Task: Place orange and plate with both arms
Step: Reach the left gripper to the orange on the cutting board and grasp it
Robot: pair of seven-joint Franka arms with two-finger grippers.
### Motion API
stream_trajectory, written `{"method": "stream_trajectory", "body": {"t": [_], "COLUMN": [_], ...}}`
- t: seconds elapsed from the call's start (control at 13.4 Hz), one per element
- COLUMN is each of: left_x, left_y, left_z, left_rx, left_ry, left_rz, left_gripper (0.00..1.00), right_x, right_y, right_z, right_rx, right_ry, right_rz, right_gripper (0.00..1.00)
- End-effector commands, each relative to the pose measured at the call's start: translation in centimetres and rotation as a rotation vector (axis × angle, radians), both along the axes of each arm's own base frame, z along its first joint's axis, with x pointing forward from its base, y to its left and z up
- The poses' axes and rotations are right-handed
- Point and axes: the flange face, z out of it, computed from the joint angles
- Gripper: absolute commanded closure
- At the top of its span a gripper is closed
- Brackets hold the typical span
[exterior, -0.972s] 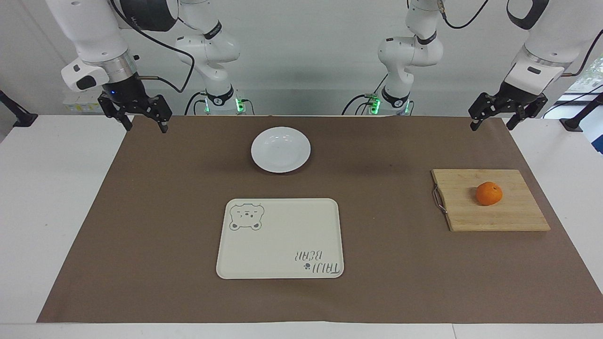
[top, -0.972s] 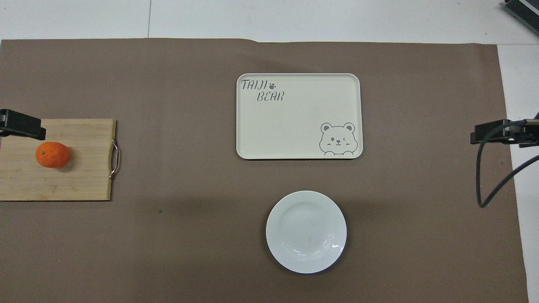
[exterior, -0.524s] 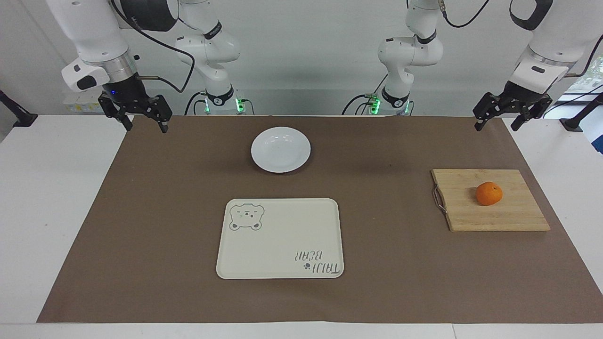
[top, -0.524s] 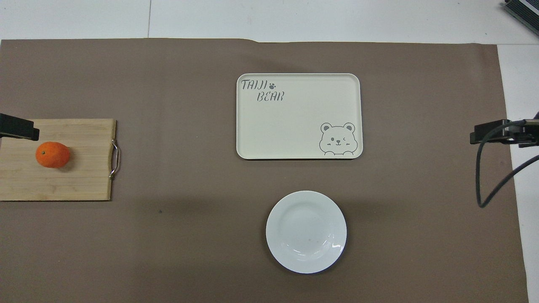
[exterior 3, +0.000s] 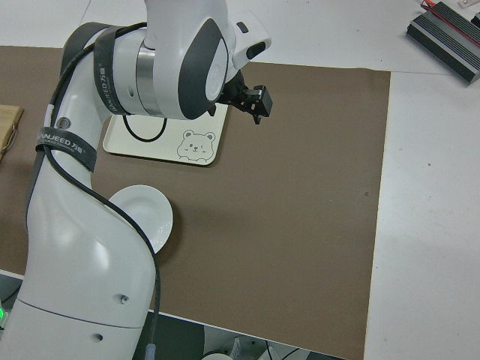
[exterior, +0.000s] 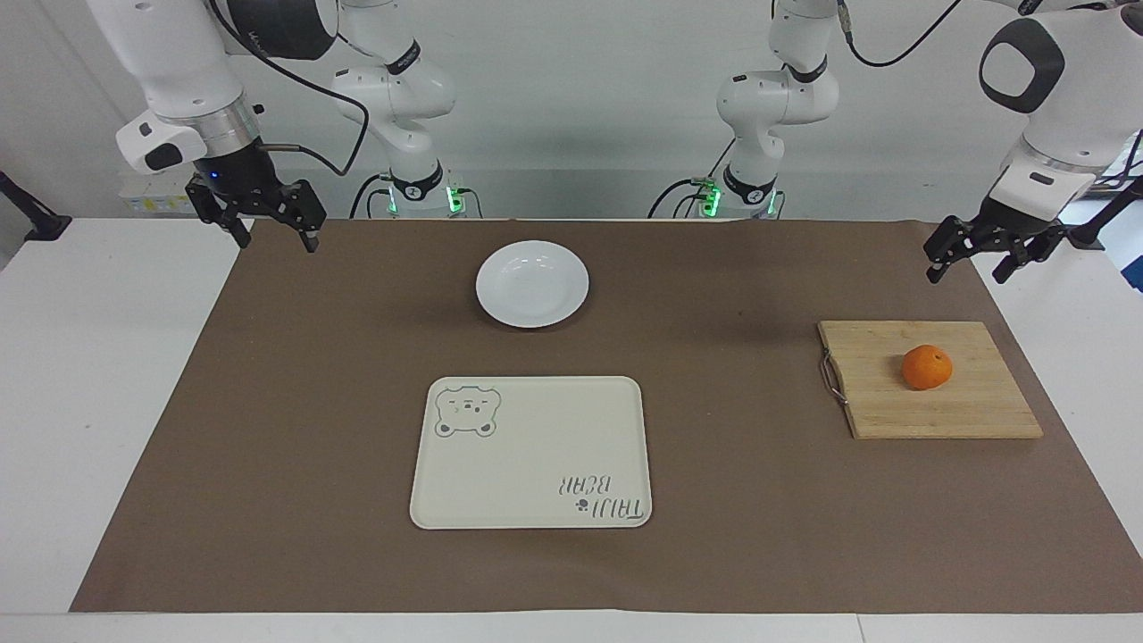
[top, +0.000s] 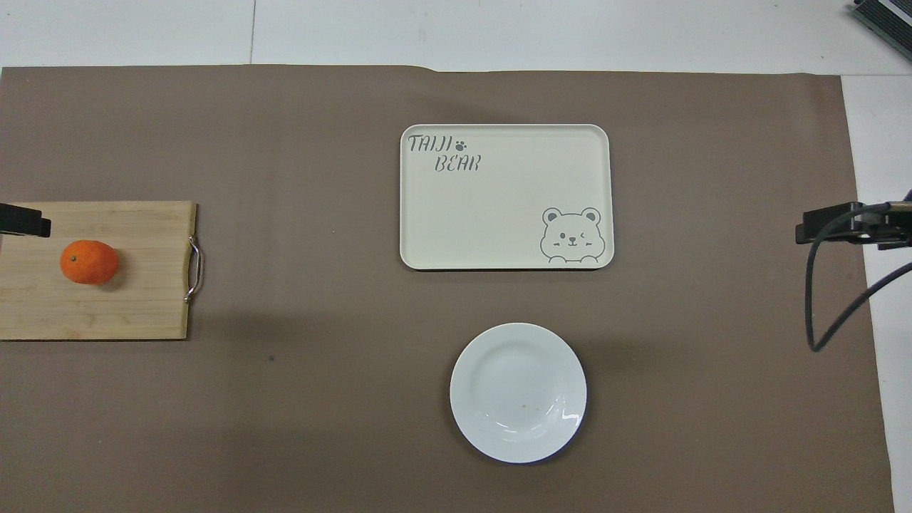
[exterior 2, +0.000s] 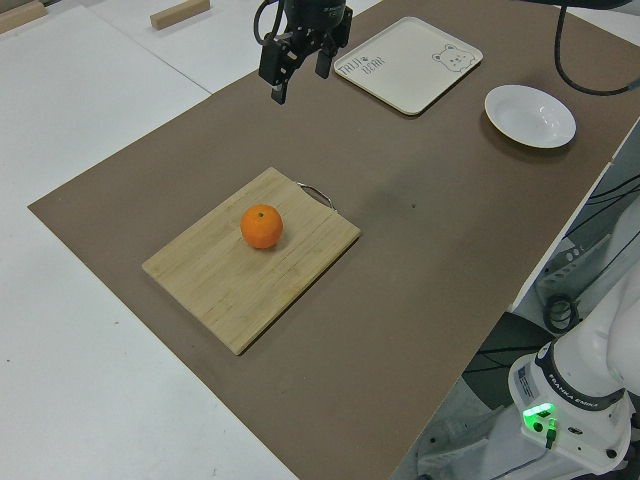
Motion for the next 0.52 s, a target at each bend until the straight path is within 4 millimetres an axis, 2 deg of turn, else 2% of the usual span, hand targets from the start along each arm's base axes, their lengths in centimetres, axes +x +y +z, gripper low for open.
{"method": "stream_trajectory", "body": {"t": [0.0,0.07,0.22,0.45], "left_x": [-0.6,-0.5,0.2,0.3], "left_y": [2.0,2.7,3.8,5.3], "left_z": [-2.5,-3.2,-5.8,-11.0], "left_rx": [-0.003,-0.003,-0.011,-0.007], "left_ry": [-0.032,-0.041,-0.032,-0.011], "left_rz": [-0.057,-0.055,-0.078,-0.09], "left_gripper": [0.0,0.0,0.0,0.0], "right_x": [0.0,0.1,0.1,0.0], "right_y": [-0.1,0.0,0.0,-0.1], "right_z": [0.2,0.3,0.2,0.2], "right_rx": [-0.009,-0.009,-0.009,-0.009], "right_ry": [0.011,0.01,0.011,0.011], "right_rz": [0.008,0.008,0.009,0.006], "right_gripper": [0.0,0.0,0.0,0.0]}}
